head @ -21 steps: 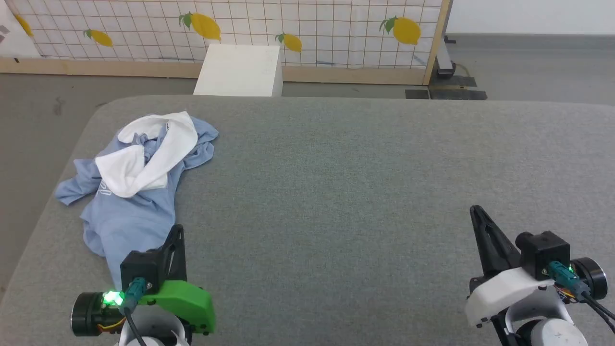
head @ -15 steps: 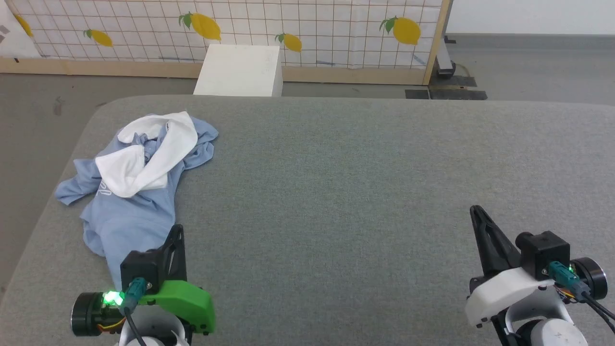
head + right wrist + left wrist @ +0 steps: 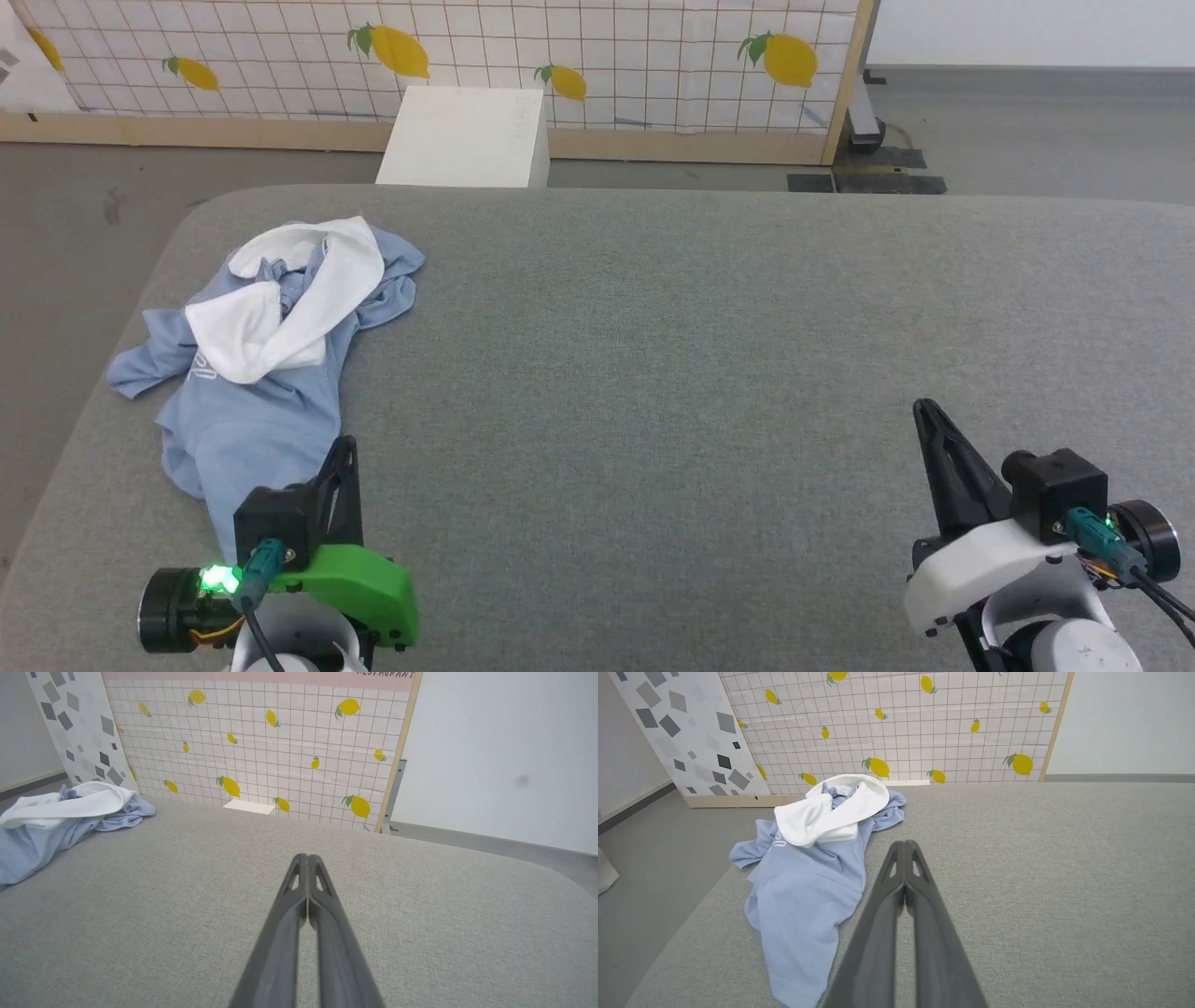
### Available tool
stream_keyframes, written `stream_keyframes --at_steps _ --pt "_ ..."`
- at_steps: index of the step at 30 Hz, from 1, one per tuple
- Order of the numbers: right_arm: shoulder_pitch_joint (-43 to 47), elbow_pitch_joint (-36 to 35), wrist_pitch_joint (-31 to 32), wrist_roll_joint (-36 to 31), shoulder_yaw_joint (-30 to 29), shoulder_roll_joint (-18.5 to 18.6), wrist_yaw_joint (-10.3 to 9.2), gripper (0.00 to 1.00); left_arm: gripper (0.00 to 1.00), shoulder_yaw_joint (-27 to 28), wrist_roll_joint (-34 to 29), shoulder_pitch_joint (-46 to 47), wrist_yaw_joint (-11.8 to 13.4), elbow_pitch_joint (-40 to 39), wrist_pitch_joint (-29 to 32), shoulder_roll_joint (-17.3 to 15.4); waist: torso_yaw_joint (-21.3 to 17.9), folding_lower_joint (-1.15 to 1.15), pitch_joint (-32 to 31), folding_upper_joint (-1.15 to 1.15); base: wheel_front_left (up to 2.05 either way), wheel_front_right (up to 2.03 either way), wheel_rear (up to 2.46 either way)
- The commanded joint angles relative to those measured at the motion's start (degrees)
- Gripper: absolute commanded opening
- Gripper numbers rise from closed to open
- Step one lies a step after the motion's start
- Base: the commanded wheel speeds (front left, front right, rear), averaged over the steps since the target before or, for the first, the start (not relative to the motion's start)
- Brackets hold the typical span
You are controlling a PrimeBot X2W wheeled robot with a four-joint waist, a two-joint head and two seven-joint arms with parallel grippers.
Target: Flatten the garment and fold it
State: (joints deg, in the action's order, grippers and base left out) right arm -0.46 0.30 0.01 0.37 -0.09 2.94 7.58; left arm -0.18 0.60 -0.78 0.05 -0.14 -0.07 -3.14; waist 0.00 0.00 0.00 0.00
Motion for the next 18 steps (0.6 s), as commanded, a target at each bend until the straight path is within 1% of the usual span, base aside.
stream_keyframes --at_steps 1,8,9,10,11,12,13,18 --pt "0.5 -0.3 0.0 -0.4 0.1 -0.1 -0.09 0.0 0.0 0.2 -0.6 0.8 0.0 0.1 0.1 0.3 0.0 0.0 0.0 0.0 0.0 0.0 0.0" --pt "0.0 0.0 0.0 0.0 0.0 0.0 0.0 0.0 0.0 0.0 0.0 0.0 0.0 0.0 0.0 0.0 0.0 0.0 0.0 0.0 0.0 0.0 0.0" --pt "0.0 0.0 0.0 0.0 0.0 0.0 0.0 1.0 1.0 -0.1 0.1 0.0 0.0 0.0 0.0 0.0 0.0 0.0 0.0 0.0 0.0 0.0 0.0" --pt "0.0 0.0 0.0 0.0 0.0 0.0 0.0 0.0 0.0 -0.1 0.1 0.0 0.0 0.0 0.0 0.0 0.0 0.0 0.0 0.0 0.0 0.0 0.0" --pt "0.0 0.0 0.0 0.0 0.0 0.0 0.0 1.0 1.0 -0.2 0.1 0.0 0.0 0.0 0.0 0.0 0.0 0.0 0.0 0.0 0.0 0.0 0.0" --pt "0.0 0.1 0.0 0.0 -0.1 0.0 0.0 0.0 0.0 -0.2 0.2 -0.1 0.0 0.0 0.0 0.0 0.0 0.0 0.0 0.0 0.0 0.0 0.0" --pt "0.0 0.1 -0.1 0.1 -0.1 0.0 0.0 1.0 1.0 -0.3 0.2 -0.1 0.0 0.0 -0.1 0.0 0.0 0.0 0.0 0.0 0.0 0.0 0.0" --pt "0.1 0.1 -0.7 0.5 -0.6 0.0 0.0 1.0 1.0 -0.5 0.6 -0.2 0.1 0.0 -0.7 0.0 0.0 0.0 0.0 0.0 0.0 0.0 0.0"
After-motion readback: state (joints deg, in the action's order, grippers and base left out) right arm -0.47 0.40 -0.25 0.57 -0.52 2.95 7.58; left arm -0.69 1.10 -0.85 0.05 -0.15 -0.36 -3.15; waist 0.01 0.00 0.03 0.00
